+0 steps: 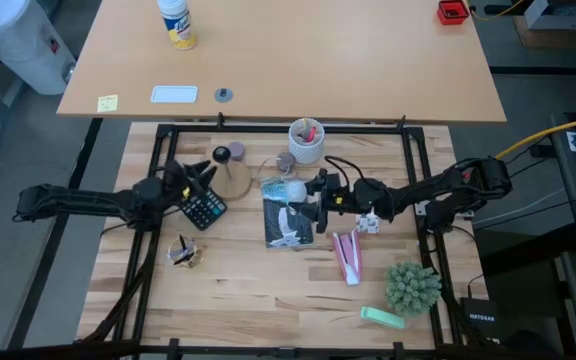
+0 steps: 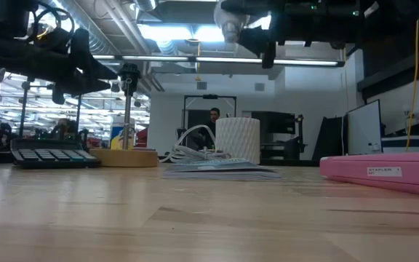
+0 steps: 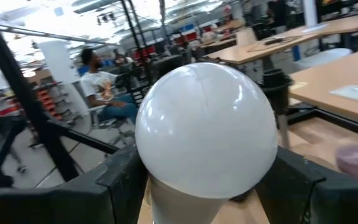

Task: Screw lightbulb
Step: Insert the lightbulb into the lamp

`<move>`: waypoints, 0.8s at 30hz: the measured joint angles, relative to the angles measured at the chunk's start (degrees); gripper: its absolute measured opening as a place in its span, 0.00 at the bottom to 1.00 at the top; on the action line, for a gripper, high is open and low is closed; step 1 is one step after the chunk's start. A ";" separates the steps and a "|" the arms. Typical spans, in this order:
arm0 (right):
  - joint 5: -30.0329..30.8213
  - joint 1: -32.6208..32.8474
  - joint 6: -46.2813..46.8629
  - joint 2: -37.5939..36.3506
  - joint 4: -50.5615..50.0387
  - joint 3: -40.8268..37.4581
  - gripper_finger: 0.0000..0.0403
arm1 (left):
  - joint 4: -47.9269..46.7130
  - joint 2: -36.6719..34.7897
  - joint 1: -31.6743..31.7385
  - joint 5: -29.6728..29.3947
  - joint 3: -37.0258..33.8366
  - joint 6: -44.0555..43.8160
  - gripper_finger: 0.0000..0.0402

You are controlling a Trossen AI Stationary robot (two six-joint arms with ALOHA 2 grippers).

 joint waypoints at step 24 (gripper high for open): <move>-2.41 0.00 -1.70 0.00 -0.83 2.00 0.63 | 11.71 19.43 2.56 1.71 0.15 11.39 0.43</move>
